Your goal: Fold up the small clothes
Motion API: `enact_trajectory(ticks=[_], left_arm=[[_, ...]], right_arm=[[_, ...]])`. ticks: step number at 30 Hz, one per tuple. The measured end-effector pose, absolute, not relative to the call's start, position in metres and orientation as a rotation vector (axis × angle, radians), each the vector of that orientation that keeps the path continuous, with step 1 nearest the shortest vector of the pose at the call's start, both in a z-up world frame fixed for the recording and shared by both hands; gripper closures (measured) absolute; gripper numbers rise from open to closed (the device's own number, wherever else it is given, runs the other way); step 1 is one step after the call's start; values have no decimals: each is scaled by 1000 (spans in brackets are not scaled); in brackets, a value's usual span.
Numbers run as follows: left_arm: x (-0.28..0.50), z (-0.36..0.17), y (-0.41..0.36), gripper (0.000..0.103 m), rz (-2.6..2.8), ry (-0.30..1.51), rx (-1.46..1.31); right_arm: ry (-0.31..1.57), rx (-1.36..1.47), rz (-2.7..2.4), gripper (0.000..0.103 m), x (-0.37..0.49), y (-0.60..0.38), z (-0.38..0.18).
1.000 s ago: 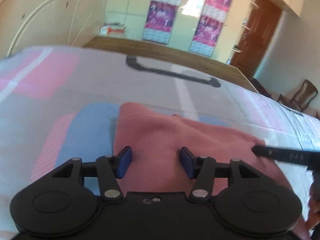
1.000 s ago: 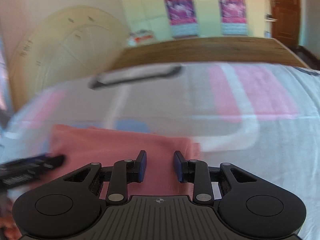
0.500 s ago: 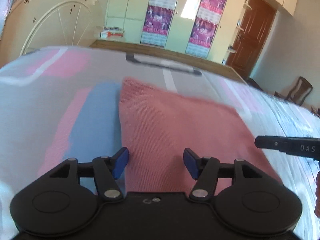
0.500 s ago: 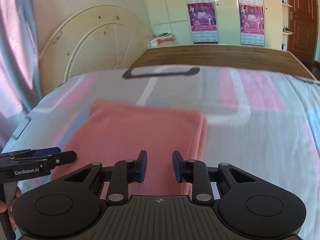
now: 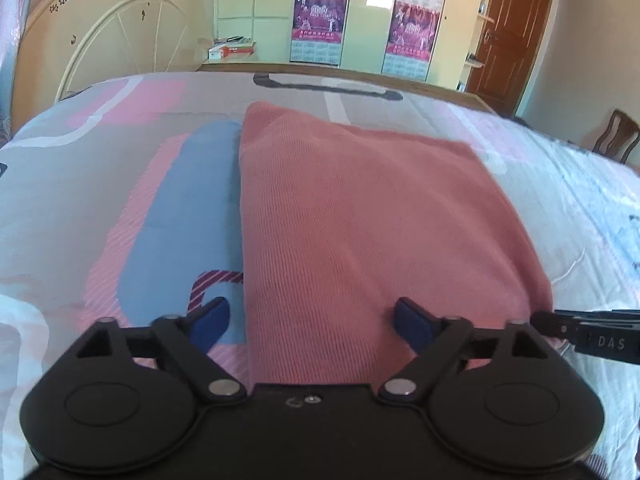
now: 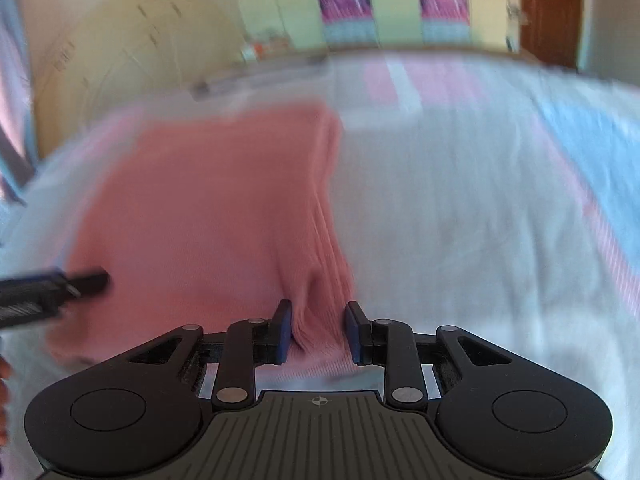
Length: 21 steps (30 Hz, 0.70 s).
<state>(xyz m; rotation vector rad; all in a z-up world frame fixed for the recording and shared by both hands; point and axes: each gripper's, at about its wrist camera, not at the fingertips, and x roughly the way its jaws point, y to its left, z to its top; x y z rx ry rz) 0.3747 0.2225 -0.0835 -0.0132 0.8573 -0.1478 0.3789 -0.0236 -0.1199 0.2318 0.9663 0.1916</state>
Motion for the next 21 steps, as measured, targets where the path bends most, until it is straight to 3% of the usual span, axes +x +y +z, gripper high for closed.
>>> enact_trajectory(ticks=[4,6,8,14,21], left_arm=[[374,-81,220,6,-156,887,-16],[373,-79,219,4,-162,892,-30],[372,-78,218,1,-162,900,-46],[378,-84,213,1,-76,1027,-59],[355,-63,198,1,-101,954,36]], right_arm=[[954,267,179,73,378,-23,-105],[935,282,173,67,373,-24,-97],[926,276,162,47,370,-24,-97],[1001,212,97,41,377,-16,-116],[989,189,97,35,377,-13,-120]])
